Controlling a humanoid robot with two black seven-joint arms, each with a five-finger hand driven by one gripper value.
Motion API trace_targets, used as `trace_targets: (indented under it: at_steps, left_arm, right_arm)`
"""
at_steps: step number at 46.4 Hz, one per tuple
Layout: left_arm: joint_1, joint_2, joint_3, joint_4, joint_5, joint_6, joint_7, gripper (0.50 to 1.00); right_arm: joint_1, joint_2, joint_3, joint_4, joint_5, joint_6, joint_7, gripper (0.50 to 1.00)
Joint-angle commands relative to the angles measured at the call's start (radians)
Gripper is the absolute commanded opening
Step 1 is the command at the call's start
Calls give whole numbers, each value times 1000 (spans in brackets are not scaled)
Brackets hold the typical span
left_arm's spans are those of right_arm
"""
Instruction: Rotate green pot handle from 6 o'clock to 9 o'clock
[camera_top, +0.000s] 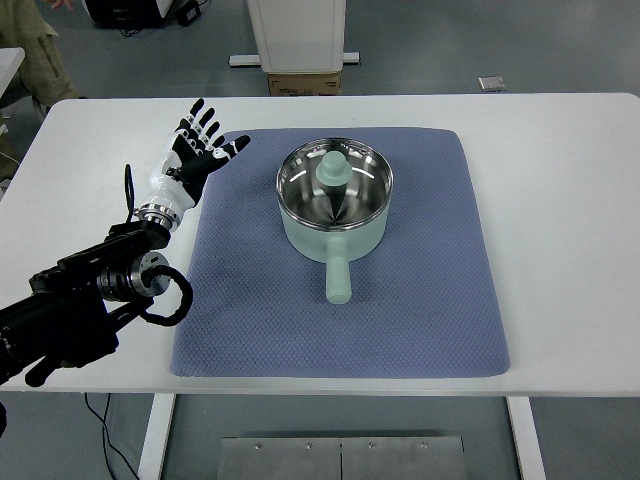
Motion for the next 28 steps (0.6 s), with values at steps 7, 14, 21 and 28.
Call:
trace_targets:
  at_steps: [7, 14, 21, 28]
  left_arm:
    - [0, 2, -4, 0, 0, 0, 0, 1000]
    - [0, 4, -5, 0, 0, 0, 0, 1000]
    - [-3, 5, -7, 0, 0, 0, 0, 1000]
    - [-6, 5, -8, 0, 0, 0, 0, 1000]
  right_arm:
    - [0, 0, 0, 0, 0, 0, 0, 1000]
    - [0, 0, 0, 0, 0, 0, 0, 1000]
    - [0, 0, 0, 0, 0, 0, 0, 1000]
    - [0, 0, 0, 0, 0, 0, 0, 1000]
